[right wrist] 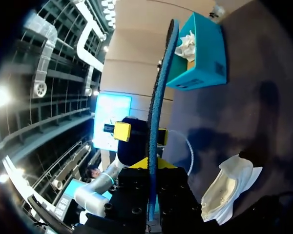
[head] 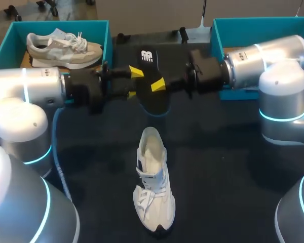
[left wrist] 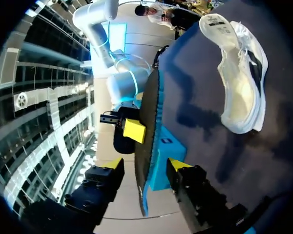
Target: Take the shoe out of the shoebox, open the shoe tongue, remove and reinsert the insole, then place the shoe into the shoebox
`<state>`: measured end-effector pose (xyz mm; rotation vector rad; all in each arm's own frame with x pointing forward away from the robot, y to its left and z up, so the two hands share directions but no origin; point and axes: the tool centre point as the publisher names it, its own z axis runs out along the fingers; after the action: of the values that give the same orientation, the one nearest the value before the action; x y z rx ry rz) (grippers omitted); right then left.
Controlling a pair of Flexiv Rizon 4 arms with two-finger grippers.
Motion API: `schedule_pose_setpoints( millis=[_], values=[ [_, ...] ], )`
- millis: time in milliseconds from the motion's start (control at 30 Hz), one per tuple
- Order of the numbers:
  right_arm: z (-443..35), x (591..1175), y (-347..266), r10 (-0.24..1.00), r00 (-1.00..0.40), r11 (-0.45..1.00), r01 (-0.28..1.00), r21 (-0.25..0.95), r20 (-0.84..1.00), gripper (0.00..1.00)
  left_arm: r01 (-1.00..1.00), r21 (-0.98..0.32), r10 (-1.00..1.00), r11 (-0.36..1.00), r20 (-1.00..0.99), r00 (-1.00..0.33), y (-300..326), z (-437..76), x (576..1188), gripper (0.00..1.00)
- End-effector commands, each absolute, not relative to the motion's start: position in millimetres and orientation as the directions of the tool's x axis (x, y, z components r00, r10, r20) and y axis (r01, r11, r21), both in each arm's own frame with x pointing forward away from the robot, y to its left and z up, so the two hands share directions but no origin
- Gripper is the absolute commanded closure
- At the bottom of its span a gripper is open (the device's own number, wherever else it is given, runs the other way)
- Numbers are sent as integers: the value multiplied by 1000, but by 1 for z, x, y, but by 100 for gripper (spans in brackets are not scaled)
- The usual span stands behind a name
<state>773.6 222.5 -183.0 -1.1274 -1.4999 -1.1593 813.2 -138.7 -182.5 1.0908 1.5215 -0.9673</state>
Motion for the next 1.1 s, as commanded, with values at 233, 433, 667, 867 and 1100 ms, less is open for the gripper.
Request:
schedule_pose_setpoints(
  millis=[233,433,667,867,1100],
  values=[
    [-186,771,219,121,-216,120,972,202,969,100,940,-95,288,328,-937,-195,-120,-176,795,0],
    [-186,771,219,121,-216,120,972,202,969,100,940,-95,288,328,-937,-195,-120,-176,795,0],
    [-186,773,228,158,-310,137,947,290,937,100,801,-375,278,467,-797,-535,-103,-188,786,0],
    [-186,768,226,147,-436,191,893,407,888,100,694,-415,338,588,-653,-677,-86,-191,785,0],
    [-186,768,226,147,-436,191,893,407,888,100,694,-415,338,588,-653,-677,-86,-191,785,0]
  ],
)
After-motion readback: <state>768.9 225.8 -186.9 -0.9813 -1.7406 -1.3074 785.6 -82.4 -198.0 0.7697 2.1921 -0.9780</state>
